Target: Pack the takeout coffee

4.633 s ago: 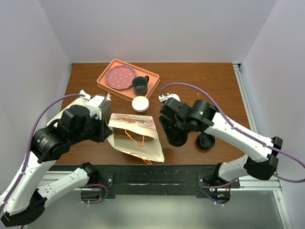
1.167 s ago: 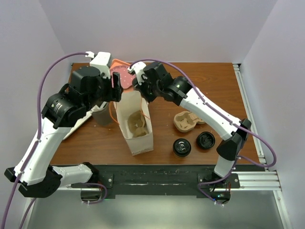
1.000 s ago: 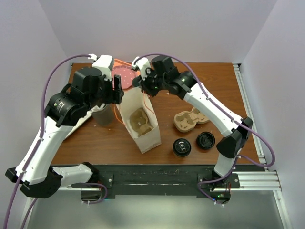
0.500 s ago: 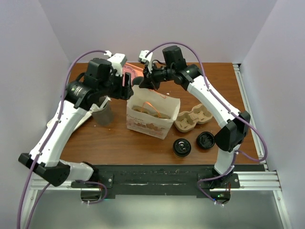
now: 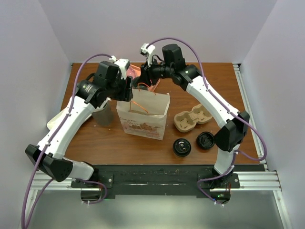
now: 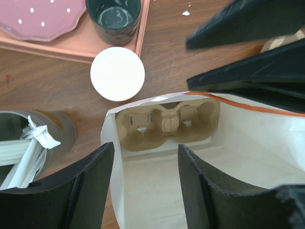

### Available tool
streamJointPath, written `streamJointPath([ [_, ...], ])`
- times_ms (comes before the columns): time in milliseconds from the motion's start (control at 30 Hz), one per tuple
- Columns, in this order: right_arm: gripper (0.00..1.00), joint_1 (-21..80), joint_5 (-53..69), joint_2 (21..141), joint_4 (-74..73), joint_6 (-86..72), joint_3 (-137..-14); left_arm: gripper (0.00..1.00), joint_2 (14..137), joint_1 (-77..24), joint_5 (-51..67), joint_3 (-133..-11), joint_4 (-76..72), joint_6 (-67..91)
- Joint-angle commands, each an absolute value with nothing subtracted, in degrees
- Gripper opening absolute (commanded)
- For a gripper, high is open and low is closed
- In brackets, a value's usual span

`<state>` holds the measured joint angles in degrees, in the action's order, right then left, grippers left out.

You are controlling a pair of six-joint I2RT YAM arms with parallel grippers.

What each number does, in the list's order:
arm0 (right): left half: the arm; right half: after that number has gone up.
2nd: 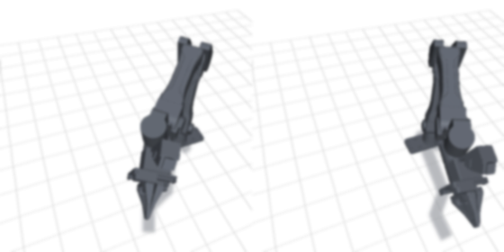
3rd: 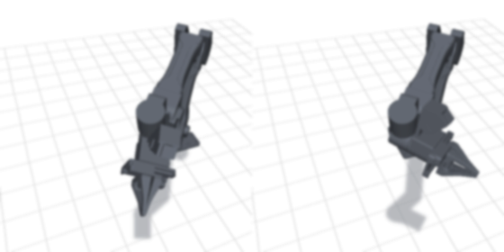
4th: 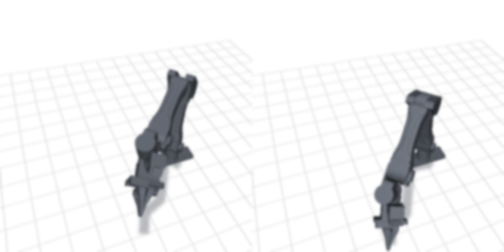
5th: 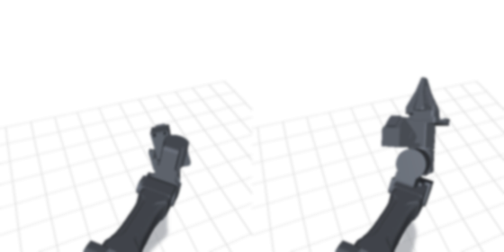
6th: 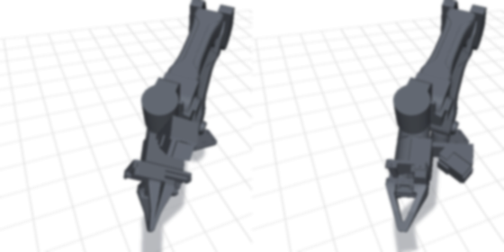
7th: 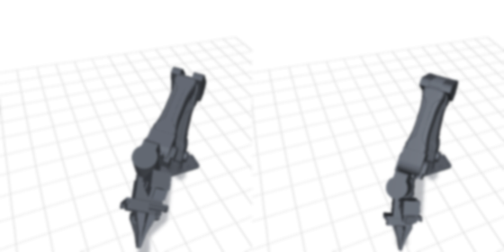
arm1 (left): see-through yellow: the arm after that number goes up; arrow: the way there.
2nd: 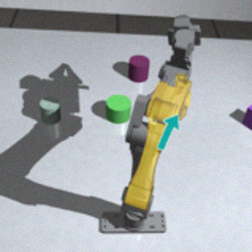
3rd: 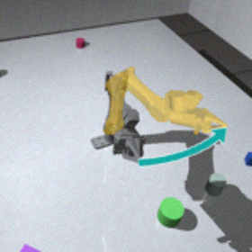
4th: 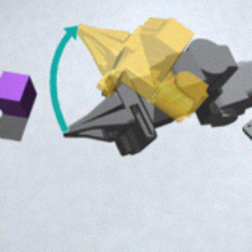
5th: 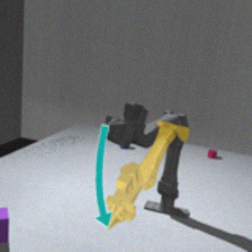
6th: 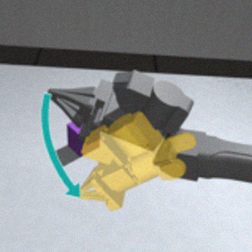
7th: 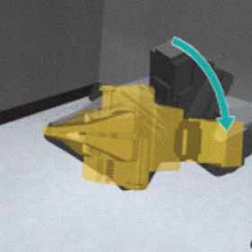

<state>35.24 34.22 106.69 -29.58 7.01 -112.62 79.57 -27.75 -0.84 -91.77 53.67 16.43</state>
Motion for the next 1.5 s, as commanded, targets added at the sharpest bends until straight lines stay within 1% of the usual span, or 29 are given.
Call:
streamJointPath([
  [0, 0.47, 35.24, 14.05, 102.04, -27.59, -9.54, -115.91, 0.58, 78.14, -27.33, -2.90, -89.65, 52.29, 18.45],
  [33, 0.50, 35.24, 10.58, 101.52, -29.25, -11.58, -116.97, 0.59, 77.79, -27.25, -2.90, -89.39, 52.29, 18.72],
  [100, 0.50, 35.16, 2.08, 101.08, -36.53, -17.89, -120.91, 0.60, 76.99, -27.25, -2.90, -89.47, 52.38, 18.89],
  [133, 0.50, 35.24, 0.37, 100.81, -39.26, -20.02, -122.24, 0.62, 76.91, -27.33, -3.25, -90.08, 52.73, 19.07],
  [167, 0.52, 35.24, -1.13, 100.46, -45.29, -21.95, -123.39, 0.63, 77.25, -27.25, -3.77, -91.83, 53.26, 19.07],
  [200, 0.53, 35.16, -2.27, 100.37, -48.31, -25.89, -125.23, 0.64, 77.34, -27.25, -4.04, -92.89, 54.04, 19.42],
  [267, 0.53, 35.24, -4.04, 99.32, -55.76, -29.16, -126.21, 0.67, 77.69, -27.25, -5.87, -96.39, 55.01, 19.86],
  [367, 0.53, 35.16, -4.48, 97.57, -62.64, -33.22, -125.07, 0.68, 78.48, -27.16, -9.12, -101.31, 58.70, 20.65],
  [533, 0.54, 35.33, -1.41, 92.38, -65.39, -34.89, -117.78, 0.68, 77.70, -26.98, -11.95, -102.92, 62.23, 21.27],
  [667, 0.54, 35.68, -0.97, 90.70, -64.87, -35.42, -112.17, 0.68, 76.38, -26.98, -12.66, -97.66, 61.88, 21.80],
  [733, 0.54, 35.86, -0.88, 91.40, -64.51, -35.60, -111.53, 0.67, 76.46, -26.89, -11.69, -95.02, 61.44, 22.23],
  [900, 0.51, 36.12, -2.10, 95.44, -64.69, -33.76, -113.73, 0.64, 79.36, -25.84, -10.29, -93.25, 59.33, 23.47],
  [967, 0.47, 36.04, -2.90, 97.29, -63.90, -32.53, -114.26, 0.63, 80.68, -25.49, -10.37, -93.25, 58.71, 23.64],
  [1033, 0.40, 36.12, -3.16, 98.87, -64.59, -31.56, -115.57, 0.59, 81.38, -25.14, -9.85, -93.51, 58.36, 23.56],
  [1067, 0.30, 36.04, -3.16, 100.44, -65.12, -31.12, -117.14, 0.53, 81.39, -25.14, -9.50, -93.60, 57.66, 23.21],
  [1100, 0.23, 36.21, -3.25, 100.81, -65.65, -29.90, -117.77, 0.36, 81.21, -25.14, -8.97, -93.52, 57.31, 22.94],
  [1167, 0.10, 36.38, -4.04, 99.85, -64.08, -28.66, -116.56, 0.23, 80.77, -25.14, -6.87, -93.25, 56.08, 22.07],
  [1200, 0.03, 36.39, -3.87, 98.63, -62.51, -27.35, -115.24, 0.13, 80.25, -25.14, -5.38, -92.64, 55.55, 21.71],
  [1233, 0.01, 36.39, -3.78, 97.40, -58.40, -26.64, -113.75, 0.08, 78.68, -25.14, -2.58, -91.07, 54.94, 21.53],
  [1300, 0.00, 36.47, -3.43, 92.76, -53.90, -25.40, -108.30, 0.00, 76.56, -25.14, 0.77, -88.96, 51.96, 21.36],
  [1333, 0.00, 36.56, -3.17, 91.25, -48.83, -25.05, -106.28, 0.00, 74.12, -25.14, 3.84, -87.47, 50.99, 21.44],
  [1400, 0.00, 36.82, -3.16, 86.78, -44.75, -24.17, -101.61, 0.00, 71.64, -25.14, 4.57, -86.84, 50.01, 22.49],
  [1433, 0.00, 36.91, -3.16, 85.36, -42.13, -23.82, -99.43, 0.04, 68.93, -25.14, 4.92, -85.62, 50.53, 23.02],
  [1467, 0.00, 37.09, -3.08, 84.04, -40.97, -22.43, -97.75, 0.14, 67.60, -25.14, 4.92, -84.82, 51.06, 23.90],
])
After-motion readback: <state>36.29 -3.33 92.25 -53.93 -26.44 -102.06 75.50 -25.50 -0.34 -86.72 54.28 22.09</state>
